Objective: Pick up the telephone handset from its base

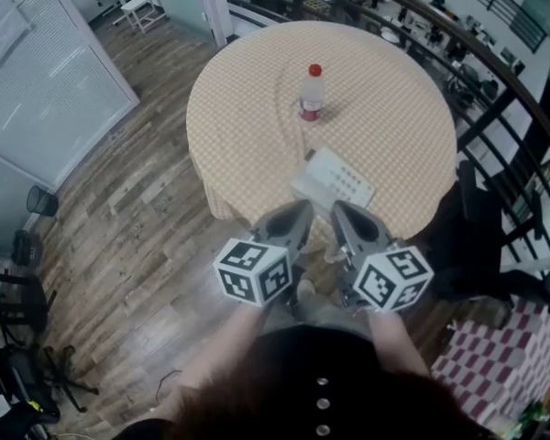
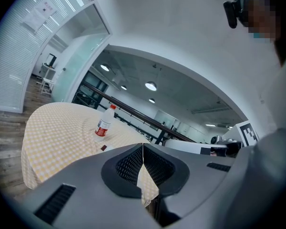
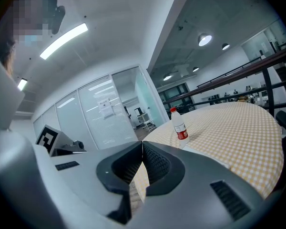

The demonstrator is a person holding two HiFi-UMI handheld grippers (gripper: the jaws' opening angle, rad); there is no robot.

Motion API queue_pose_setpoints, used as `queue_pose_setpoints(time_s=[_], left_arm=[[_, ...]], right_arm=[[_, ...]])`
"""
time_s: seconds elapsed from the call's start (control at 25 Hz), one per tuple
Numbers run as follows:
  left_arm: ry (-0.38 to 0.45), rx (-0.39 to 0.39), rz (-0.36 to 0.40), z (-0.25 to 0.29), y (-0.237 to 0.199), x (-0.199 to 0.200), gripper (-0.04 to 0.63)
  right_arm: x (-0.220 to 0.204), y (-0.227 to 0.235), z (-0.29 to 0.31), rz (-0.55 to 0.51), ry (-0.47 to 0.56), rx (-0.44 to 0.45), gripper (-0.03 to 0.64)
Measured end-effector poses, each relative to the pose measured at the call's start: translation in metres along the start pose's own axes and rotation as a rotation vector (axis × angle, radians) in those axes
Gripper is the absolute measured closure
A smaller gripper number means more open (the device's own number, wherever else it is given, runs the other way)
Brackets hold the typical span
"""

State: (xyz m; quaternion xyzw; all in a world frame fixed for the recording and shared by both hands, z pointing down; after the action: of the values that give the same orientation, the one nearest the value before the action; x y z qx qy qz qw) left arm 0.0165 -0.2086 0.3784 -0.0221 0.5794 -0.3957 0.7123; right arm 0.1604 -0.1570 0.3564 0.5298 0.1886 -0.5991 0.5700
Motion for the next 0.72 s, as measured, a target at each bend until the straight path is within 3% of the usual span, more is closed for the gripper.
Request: queue_pose_setpoints(time_s=[0.72], left_arm=[[0.006,0.109,-0.107,0.015,-0.016,-0.021,0.584]], right_arm=[[0.001,0.029,0.027,-0.07,-0.135,0.041,0.604]])
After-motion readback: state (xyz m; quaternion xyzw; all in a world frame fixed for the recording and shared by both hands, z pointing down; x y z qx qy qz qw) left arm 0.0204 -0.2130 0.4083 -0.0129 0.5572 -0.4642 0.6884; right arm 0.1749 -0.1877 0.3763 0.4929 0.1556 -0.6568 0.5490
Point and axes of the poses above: the fingertips, and each gripper's own axes: z forward along the fingers, y to its right, x out of its top, the point moved 8 cm from there along -z, backward along the fingers, and after that the axes turned 9 degrees about -y, right-handed, at the moved point
